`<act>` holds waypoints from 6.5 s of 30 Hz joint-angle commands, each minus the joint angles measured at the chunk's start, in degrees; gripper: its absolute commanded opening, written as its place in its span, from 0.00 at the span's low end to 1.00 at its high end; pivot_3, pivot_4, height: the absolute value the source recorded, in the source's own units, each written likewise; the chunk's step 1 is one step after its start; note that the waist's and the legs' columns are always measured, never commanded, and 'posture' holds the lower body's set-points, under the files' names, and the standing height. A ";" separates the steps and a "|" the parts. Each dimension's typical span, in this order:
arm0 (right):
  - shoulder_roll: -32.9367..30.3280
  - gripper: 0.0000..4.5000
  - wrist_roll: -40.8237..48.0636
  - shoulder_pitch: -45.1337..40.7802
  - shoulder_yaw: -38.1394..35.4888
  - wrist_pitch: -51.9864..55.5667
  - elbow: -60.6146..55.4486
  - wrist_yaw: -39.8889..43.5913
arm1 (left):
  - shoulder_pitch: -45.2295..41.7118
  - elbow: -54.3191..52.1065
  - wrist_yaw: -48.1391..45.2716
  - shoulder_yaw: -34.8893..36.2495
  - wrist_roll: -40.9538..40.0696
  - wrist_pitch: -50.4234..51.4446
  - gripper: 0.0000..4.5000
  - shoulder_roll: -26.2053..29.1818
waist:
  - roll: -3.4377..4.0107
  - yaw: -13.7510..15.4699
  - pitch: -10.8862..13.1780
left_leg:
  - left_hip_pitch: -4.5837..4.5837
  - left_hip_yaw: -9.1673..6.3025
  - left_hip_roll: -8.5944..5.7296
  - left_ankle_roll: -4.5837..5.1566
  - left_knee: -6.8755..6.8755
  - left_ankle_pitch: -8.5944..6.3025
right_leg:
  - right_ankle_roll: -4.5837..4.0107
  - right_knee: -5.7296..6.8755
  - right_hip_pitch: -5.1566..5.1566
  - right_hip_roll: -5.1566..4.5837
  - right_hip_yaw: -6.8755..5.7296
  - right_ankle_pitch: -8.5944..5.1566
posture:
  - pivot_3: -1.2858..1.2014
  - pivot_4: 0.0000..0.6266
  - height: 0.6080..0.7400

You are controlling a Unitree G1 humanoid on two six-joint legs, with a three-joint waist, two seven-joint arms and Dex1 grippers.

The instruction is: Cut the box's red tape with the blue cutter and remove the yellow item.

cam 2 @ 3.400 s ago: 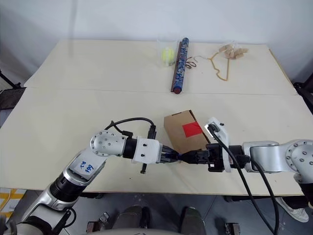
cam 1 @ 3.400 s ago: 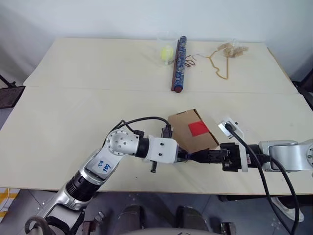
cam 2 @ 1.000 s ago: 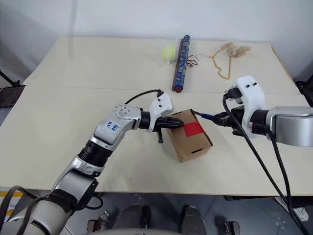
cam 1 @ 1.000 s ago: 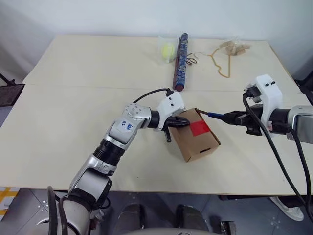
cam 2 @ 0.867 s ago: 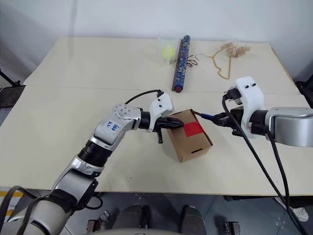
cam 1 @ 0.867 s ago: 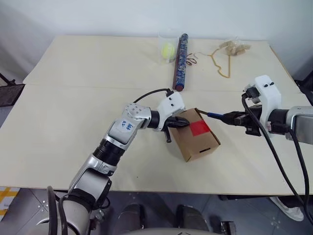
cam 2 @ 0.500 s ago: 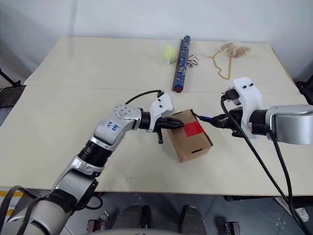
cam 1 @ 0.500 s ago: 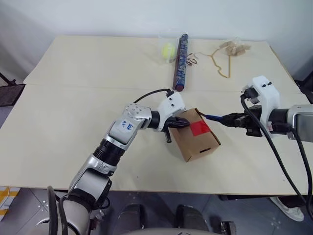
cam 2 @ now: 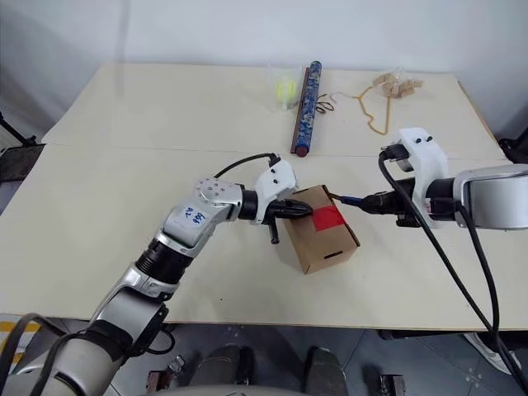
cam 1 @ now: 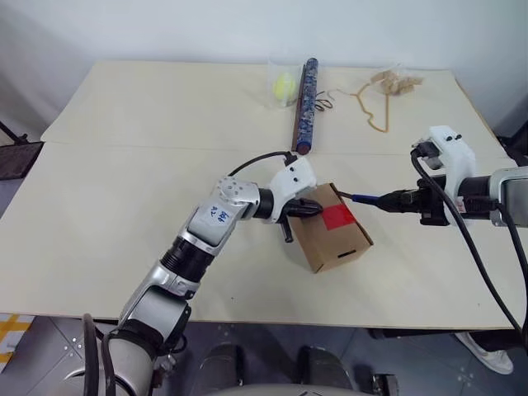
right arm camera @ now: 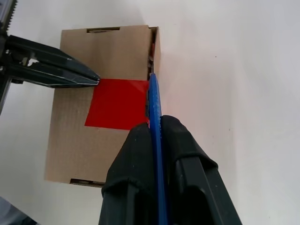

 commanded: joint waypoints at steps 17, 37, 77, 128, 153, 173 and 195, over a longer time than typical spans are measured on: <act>-4.33 0.02 4.83 -1.14 7.39 5.61 0.51 0.07 | 2.38 2.21 -0.01 -4.48 2.91 2.37 0.01 -1.49 | -0.08 0.54 -0.12 | 0.00 -0.04 0.00 0.04 0.10 -0.02 | 0.00 -0.02 0.06 -0.03 -0.03 0.00 | 0.52 0.24 1.00; -10.73 0.02 4.83 0.23 10.82 8.70 1.49 7.98 | 4.09 3.29 0.44 -5.91 3.74 3.53 0.01 -1.10 | -0.13 1.43 -0.39 | 0.02 -0.16 0.04 0.05 0.18 -0.09 | -0.01 -0.10 0.21 -0.03 -0.20 0.00 | 0.52 0.24 1.00; -27.28 0.02 -1.35 15.82 -8.52 7.15 2.46 31.97 | 4.27 2.23 -0.80 -4.35 2.73 0.47 0.01 -0.25 | 0.03 1.11 -0.43 | 0.02 -0.02 0.40 0.08 0.40 -0.22 | -0.10 -0.32 0.17 -0.05 -0.13 0.00 | 0.52 0.24 1.00; 35.27 0.00 -96.68 35.23 -2.46 -47.74 -17.49 49.39 | 15.91 -12.00 -6.16 5.41 -5.65 1.72 0.00 14.26 | 0.21 -0.43 -0.31 | 0.07 0.43 0.16 0.04 0.61 -0.13 | 0.00 0.58 -0.21 0.05 0.22 0.15 | 0.52 0.24 1.00; 38.17 0.26 -78.43 29.47 -13.99 -4.71 -33.66 50.95 | 17.28 -14.32 -12.25 17.18 -12.99 7.60 0.00 30.93 | 0.21 -0.39 -0.30 | 0.03 0.33 0.18 -0.01 0.48 -0.16 | -0.03 0.61 -0.30 0.05 0.13 0.14 | 0.52 0.24 1.00; 58.48 1.00 -42.65 11.89 -26.79 18.04 -17.06 9.72 | 10.50 -16.31 -11.44 4.96 -9.88 2.63 0.00 21.38 | 0.21 -1.86 -0.28 | 0.05 0.90 0.13 -0.11 0.08 -0.11 | -0.05 0.60 -0.47 0.06 0.16 0.14 | 0.52 0.24 1.00; 59.33 1.00 -40.28 10.76 -26.33 18.04 -10.39 -2.28 | 11.64 -17.16 -9.81 4.24 -8.82 2.38 0.00 20.65 | 0.21 -1.83 -0.28 | 0.06 0.93 0.15 -0.11 0.05 -0.11 | -0.05 0.59 -0.48 0.06 0.21 0.14 | 0.52 0.24 1.00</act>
